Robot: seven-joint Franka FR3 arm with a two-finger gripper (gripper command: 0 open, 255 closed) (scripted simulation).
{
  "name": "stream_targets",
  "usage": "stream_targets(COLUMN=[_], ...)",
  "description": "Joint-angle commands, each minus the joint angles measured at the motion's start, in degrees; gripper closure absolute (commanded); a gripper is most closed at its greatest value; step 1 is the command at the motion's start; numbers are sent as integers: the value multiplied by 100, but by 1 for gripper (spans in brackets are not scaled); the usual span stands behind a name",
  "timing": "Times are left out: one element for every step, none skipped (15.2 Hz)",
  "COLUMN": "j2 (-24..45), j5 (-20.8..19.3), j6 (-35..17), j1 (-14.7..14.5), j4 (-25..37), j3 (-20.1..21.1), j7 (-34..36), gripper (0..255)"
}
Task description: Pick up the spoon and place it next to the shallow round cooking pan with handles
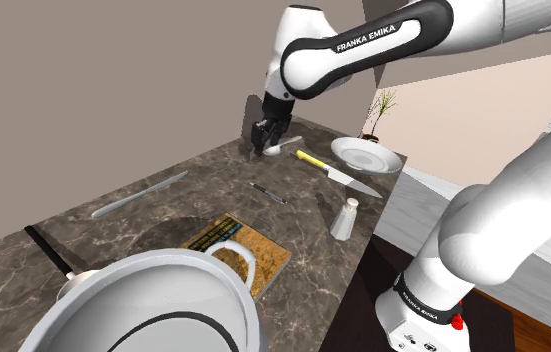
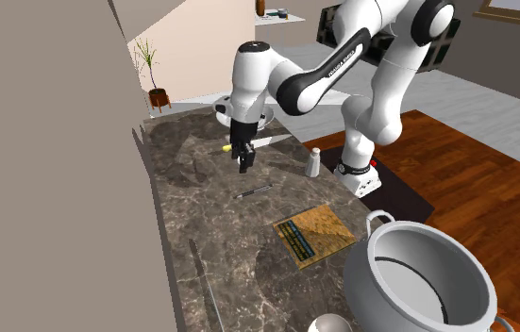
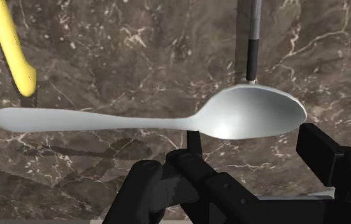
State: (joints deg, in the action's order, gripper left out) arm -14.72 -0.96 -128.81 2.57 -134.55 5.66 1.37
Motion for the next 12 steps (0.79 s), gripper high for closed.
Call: stream_targets(j2=[-32, -45, -51, -52, -46, -35, -17, 7, 37, 73, 114, 162], j5=[0, -2, -4, -6, -9, -10, -11, -10, -8, -3, 3, 12], j6=[-31, -36, -40, -43, -45, -47, -48, -47, -46, -44, -41, -36], j1=[123, 179, 235, 291, 347, 404, 459, 515, 569, 625, 679, 731], j4=[-56, -71, -79, -80, -75, -63, -44, -19, 13, 52, 98, 150], j3=[-219, -319, -419, -520, -620, -720, -820, -919, -1019, -1116, -1214, -1312], j7=[-349, -503, -657, -811, -965, -1119, -1273, -1427, -1582, -1737, -1892, -2048], gripper=[255, 255, 255, 255, 255, 255, 255, 255, 255, 255, 255, 255])
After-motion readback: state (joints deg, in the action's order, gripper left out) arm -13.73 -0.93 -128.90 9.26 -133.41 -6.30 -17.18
